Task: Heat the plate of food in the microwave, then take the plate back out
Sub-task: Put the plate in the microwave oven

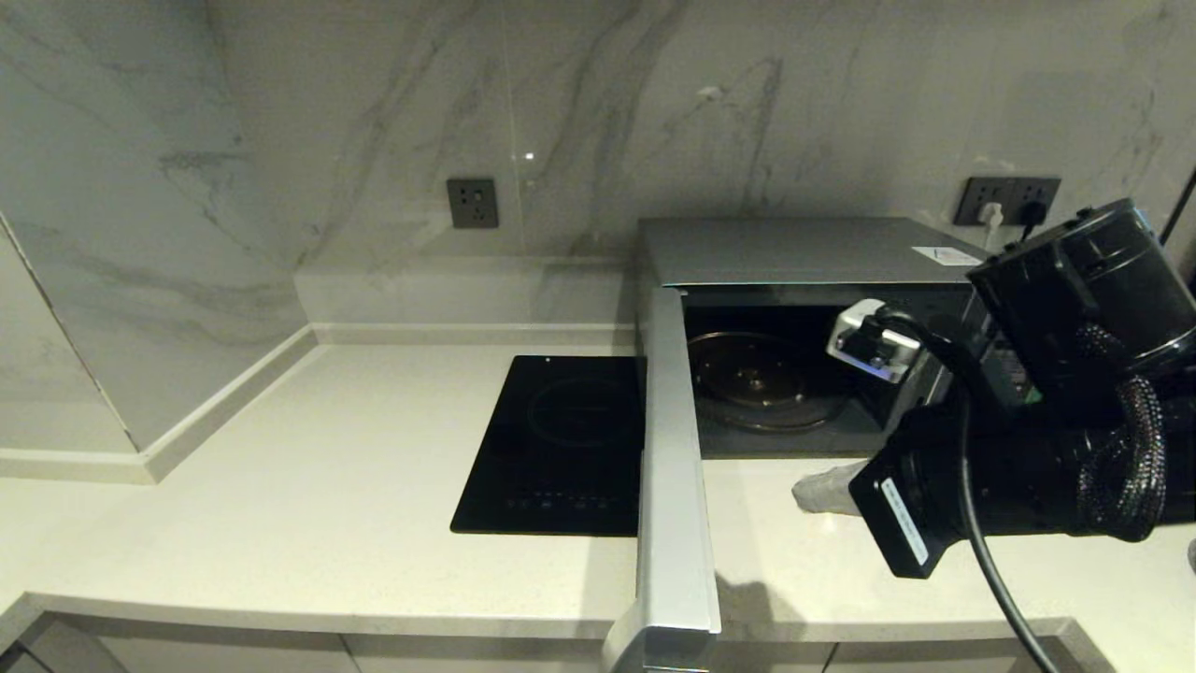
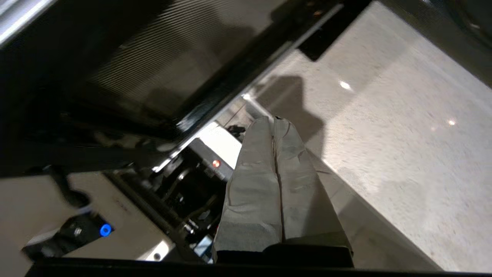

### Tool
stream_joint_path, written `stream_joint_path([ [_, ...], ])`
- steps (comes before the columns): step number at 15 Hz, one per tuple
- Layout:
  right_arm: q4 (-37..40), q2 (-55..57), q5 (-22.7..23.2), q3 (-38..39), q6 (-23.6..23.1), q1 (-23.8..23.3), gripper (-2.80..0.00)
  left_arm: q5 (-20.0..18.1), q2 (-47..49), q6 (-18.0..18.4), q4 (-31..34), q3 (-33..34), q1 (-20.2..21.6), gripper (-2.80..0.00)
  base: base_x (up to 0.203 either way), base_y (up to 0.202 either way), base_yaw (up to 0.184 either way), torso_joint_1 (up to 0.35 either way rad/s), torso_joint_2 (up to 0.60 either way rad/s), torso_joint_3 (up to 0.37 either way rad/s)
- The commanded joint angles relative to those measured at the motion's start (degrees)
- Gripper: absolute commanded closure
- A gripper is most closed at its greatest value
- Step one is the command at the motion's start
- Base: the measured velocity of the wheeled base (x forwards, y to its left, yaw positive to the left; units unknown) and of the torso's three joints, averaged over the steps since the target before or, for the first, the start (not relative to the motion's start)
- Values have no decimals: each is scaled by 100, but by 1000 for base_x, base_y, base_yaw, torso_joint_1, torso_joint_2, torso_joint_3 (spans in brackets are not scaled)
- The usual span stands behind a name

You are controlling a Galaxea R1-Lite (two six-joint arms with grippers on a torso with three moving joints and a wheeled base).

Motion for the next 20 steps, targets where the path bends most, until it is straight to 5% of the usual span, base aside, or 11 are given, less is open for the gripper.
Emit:
stream_joint_path([
  [1, -204, -52, -147, 108, 303, -614, 0, 1, 0, -3, -5, 1, 0, 0, 0, 0, 0, 0, 0, 0],
  [4, -303, -32, -1335, 289, 1530, -1274, 0, 6, 0, -3, -5, 1, 0, 0, 0, 0, 0, 0, 0, 0],
  [8, 148, 4, -2007, 388, 2812, -2891, 0, 1, 0, -3, -5, 1, 0, 0, 0, 0, 0, 0, 0, 0],
  [9, 393, -16, -2071, 421, 3097, -3371, -82, 1, 0, -3, -5, 1, 0, 0, 0, 0, 0, 0, 0, 0],
  [10, 522, -37, -2093, 443, 3248, -3841, -280, 1, 0, -3, -5, 1, 0, 0, 0, 0, 0, 0, 0, 0],
  [13, 699, -15, -2104, 432, 3222, -5368, -280, 1, 0, -3, -5, 1, 0, 0, 0, 0, 0, 0, 0, 0],
  [17, 760, 376, -1705, 90, 2575, -7522, -280, 1, 0, -3, -5, 1, 0, 0, 0, 0, 0, 0, 0, 0],
  [20, 766, 1236, -1463, -334, 2190, -8683, -280, 9, 0, -3, -5, 1, 0, 0, 0, 0, 0, 0, 0, 0],
])
